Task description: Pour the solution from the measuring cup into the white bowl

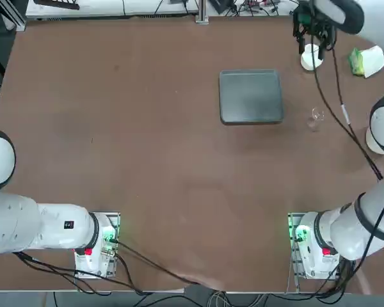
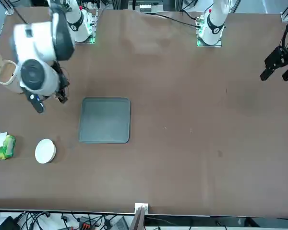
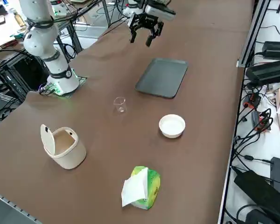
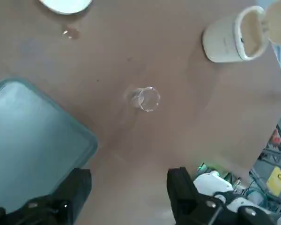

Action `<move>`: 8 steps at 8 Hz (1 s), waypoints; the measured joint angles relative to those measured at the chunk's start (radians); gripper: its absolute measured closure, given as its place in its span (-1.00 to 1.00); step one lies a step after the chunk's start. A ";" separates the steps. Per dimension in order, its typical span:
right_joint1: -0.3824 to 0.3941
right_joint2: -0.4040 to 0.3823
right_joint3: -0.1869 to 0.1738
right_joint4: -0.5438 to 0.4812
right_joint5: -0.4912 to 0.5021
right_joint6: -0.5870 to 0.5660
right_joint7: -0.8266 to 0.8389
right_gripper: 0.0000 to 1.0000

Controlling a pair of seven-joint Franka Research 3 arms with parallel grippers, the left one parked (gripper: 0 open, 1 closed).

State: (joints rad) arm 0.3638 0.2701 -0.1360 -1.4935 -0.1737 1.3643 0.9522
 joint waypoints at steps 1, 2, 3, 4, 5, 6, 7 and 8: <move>-0.033 0.000 -0.002 0.046 0.014 -0.031 -0.165 -0.99; -0.066 -0.003 -0.005 0.082 0.026 -0.057 -0.337 -0.99; -0.106 -0.013 -0.006 0.105 0.056 -0.069 -0.506 -0.99; -0.156 -0.038 -0.007 0.113 0.095 -0.074 -0.664 -0.99; -0.212 -0.073 -0.002 0.109 0.129 -0.076 -0.800 -0.99; -0.261 -0.115 0.010 0.089 0.149 -0.065 -0.893 -0.99; -0.284 -0.172 0.027 0.038 0.156 -0.026 -0.937 -0.99; -0.286 -0.241 0.045 -0.039 0.156 0.032 -0.948 -0.99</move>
State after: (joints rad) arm 0.0779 0.0294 -0.0910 -1.5327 -0.0173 1.3962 0.0041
